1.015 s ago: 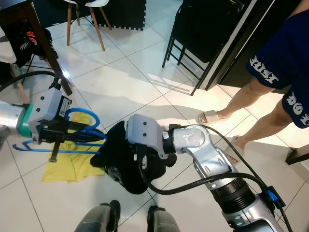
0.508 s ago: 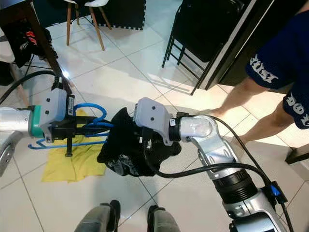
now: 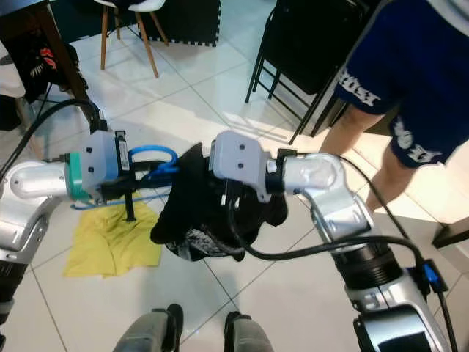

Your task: Hang hanger

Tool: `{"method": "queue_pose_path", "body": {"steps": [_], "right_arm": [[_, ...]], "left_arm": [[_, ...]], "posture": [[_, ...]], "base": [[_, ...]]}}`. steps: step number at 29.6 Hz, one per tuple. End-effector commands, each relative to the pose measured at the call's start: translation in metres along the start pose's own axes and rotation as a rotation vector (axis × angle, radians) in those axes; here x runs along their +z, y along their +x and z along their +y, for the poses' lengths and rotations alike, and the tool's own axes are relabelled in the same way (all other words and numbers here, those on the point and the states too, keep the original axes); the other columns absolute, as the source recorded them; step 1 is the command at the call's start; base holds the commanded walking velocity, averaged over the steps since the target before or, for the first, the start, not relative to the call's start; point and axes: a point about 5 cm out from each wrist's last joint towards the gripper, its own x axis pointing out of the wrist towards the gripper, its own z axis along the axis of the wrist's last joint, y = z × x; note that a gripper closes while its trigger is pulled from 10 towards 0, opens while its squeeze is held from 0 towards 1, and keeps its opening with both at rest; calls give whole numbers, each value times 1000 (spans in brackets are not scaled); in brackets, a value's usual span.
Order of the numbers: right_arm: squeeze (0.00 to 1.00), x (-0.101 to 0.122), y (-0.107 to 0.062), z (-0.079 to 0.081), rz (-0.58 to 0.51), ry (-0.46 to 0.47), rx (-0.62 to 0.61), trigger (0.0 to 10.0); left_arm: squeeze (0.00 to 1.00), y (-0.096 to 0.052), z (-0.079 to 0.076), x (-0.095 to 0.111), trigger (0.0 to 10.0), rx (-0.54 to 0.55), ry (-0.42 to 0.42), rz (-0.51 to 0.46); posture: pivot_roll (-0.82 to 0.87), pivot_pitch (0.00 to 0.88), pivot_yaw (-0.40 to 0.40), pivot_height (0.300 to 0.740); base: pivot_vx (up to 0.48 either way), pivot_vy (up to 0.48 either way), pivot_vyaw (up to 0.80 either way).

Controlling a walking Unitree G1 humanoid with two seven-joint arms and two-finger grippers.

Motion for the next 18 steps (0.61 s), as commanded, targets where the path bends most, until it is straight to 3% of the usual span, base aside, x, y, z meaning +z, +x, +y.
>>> {"method": "queue_pose_path", "body": {"steps": [1, 6, 8, 13, 14, 15, 16, 18], "right_arm": [[0, 1, -8, -12, 17, -54, -79, 10000], [0, -2, -11, -15, 41, -69, -86, 10000], [0, -5, -19, -16, 69, -70, -48, 10000], [0, -3, -29, -23, 81, -69, -37, 10000], [396, -1, -31, -26, 77, -71, -41, 10000], [396, -1, -31, -26, 77, -71, -41, 10000], [1000, 0, -33, -28, 62, -58, -40, 10000], [1000, 4, -33, -31, 35, -53, -51, 10000]], "left_arm": [[0, 6, -2, 4, 0, 5, 34, -33], [0, 9, 0, 7, 0, 49, 51, -59], [0, 12, 5, 8, 0, 117, 70, -79], [0, 15, 4, 7, 0, 152, 82, -94], [0, 17, 2, 6, 0, 147, 75, -101], [0, 17, 2, 6, 0, 147, 75, -101], [0, 18, -1, 5, 0, 143, 70, -106], [0, 19, -2, 5, 0, 140, 68, -110]], "posture": [[29, 134, 18, 740], [28, 136, 18, 740], [30, 135, 16, 740], [28, 135, 14, 740], [28, 135, 14, 740], [28, 135, 14, 740], [22, 136, 9, 740], [22, 136, 9, 740]], "base": [[0, 0, 0], [0, 0, 0], [0, 0, 0], [0, 0, 0], [0, 0, 0], [0, 0, 0], [0, 0, 0], [0, 0, 0]]}}
